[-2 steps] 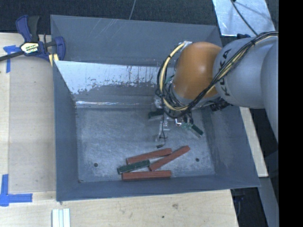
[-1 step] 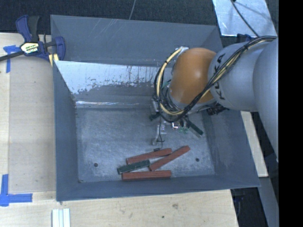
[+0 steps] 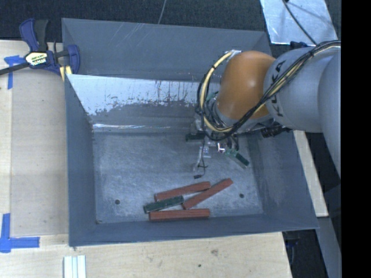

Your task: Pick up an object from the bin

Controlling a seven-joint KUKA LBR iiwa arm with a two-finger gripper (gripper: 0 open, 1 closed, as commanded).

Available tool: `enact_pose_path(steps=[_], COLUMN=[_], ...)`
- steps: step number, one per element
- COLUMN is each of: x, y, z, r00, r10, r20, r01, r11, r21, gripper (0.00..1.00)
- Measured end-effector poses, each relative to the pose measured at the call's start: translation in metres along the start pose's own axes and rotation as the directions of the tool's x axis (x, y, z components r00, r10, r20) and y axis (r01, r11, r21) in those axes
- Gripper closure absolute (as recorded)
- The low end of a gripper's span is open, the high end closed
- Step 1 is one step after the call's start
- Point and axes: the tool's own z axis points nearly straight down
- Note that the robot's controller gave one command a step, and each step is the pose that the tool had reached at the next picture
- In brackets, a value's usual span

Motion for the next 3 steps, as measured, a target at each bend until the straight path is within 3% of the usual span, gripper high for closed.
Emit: enact_pose_path(steps=[1, 2, 3], x=[0.020, -0.016, -0.024], y=[-0.011, -0.060, -0.073], z=[-0.016, -0.014, -0.013], r00=[0.998, 0.999, 0.999], r10=[0.065, -0.050, -0.044], r20=[-0.002, 0.000, 0.002], r01=[-0.065, 0.050, 0.044], r11=[0.998, 0.999, 0.999], r21=[0.002, 0.002, 0.003], gripper=[0.00, 0.00, 0.00])
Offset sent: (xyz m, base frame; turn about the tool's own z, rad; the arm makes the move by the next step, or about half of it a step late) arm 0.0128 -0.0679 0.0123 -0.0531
